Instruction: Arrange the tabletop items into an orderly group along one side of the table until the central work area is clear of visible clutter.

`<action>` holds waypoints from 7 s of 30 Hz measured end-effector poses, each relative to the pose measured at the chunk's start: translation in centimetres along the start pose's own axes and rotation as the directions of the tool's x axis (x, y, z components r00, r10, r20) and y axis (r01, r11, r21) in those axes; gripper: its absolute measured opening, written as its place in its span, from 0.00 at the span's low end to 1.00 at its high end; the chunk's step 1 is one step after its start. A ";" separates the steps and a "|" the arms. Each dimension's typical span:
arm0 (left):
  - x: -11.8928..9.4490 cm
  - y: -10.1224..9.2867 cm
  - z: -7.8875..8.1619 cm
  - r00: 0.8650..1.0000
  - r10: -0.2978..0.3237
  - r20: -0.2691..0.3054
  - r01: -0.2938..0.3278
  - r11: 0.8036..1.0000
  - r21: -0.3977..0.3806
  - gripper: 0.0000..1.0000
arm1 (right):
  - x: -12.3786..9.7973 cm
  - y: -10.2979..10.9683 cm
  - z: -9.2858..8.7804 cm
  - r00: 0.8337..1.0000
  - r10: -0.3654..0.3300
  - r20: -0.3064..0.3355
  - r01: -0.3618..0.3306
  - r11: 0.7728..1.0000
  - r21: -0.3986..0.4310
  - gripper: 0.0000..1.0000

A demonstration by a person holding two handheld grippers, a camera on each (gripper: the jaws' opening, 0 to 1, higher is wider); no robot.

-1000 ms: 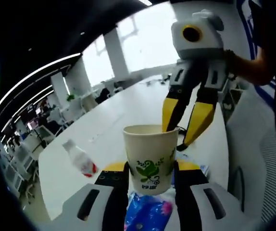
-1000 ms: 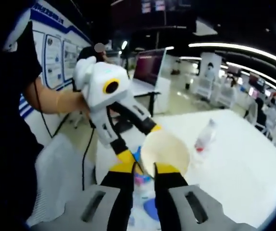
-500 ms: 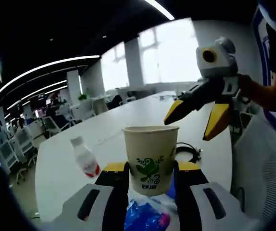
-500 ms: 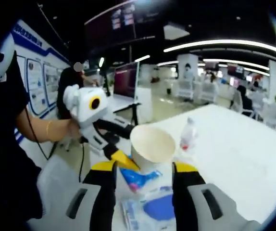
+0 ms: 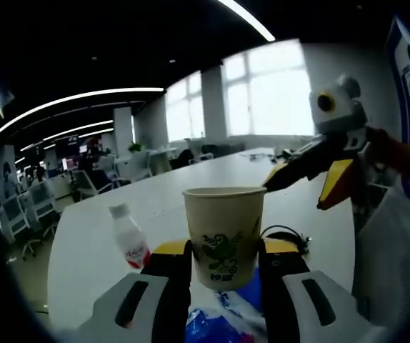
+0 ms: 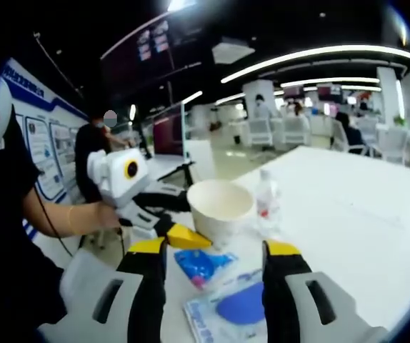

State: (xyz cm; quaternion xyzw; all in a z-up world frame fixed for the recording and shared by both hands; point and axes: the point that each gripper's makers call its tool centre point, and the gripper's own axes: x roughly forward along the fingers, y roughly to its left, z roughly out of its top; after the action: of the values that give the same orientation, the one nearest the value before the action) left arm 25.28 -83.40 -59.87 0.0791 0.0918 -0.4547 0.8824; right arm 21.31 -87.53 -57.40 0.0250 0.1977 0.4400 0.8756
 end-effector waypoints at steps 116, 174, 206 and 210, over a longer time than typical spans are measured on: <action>14.1 9.2 -12.5 0.929 0.307 -0.205 -0.344 0.921 -0.182 0.31 | 12.2 -17.1 -5.9 0.992 -0.122 0.014 0.118 0.980 0.158 0.33; 3.1 2.7 -7.1 0.924 0.236 -0.302 -0.319 0.909 -0.267 1.00 | 5.3 -12.9 -6.7 0.991 -0.045 -0.124 0.056 0.994 0.094 0.65; -1.9 -6.5 -10.9 0.890 0.158 -0.427 -0.342 0.851 -0.399 0.89 | 4.0 -11.3 -11.2 0.953 -0.025 -0.301 0.019 1.000 -0.023 0.60; -1.5 -7.9 -11.2 0.893 0.132 -0.430 -0.331 0.840 -0.430 0.86 | 3.7 -11.3 -11.9 0.948 -0.034 -0.317 0.019 0.999 -0.051 0.60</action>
State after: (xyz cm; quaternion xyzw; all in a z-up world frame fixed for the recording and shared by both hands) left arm 16.97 -84.30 -70.85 -0.0503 0.3649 -0.2792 0.8868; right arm 27.53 -93.11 -71.99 -0.0696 0.3260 0.4312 0.8384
